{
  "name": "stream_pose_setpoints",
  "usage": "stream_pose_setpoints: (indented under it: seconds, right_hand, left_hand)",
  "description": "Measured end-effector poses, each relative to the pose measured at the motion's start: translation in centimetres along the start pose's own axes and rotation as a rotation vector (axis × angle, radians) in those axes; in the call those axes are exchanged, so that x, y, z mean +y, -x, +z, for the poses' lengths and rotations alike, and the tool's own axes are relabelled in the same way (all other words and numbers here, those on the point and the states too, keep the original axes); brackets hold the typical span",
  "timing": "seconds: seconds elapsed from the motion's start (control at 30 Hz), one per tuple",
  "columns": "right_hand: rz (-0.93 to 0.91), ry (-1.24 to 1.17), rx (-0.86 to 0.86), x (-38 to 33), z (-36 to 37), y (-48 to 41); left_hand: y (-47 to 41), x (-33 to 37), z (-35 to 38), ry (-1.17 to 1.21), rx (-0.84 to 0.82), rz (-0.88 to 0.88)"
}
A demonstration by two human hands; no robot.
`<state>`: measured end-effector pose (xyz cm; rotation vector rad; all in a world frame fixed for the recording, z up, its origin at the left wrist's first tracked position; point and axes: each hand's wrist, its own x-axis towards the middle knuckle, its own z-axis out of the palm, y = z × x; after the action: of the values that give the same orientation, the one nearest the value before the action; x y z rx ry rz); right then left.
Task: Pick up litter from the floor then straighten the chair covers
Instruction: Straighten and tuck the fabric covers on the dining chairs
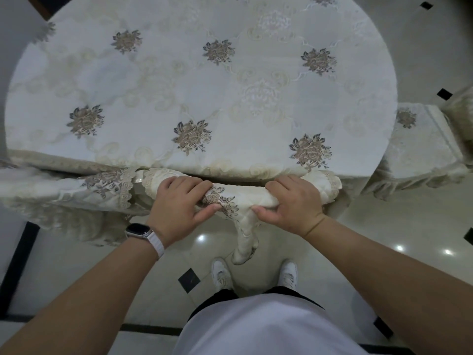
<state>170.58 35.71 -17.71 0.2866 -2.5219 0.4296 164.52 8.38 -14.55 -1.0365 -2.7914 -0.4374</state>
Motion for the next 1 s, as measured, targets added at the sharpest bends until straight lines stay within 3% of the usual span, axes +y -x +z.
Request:
stream_pose_setpoints:
  seconds: [0.57,1.0]
  right_hand:
    - [0.007,0.095,-0.140,-0.6,-0.3,-0.7]
    - [-0.042,0.087,-0.392,-3.4,-1.5,-2.3]
  left_hand:
    - [-0.4,-1.4,1.1,0.277,-0.042,-0.052]
    - [0.8,0.1,-0.2,0.310,-0.098,-0.151]
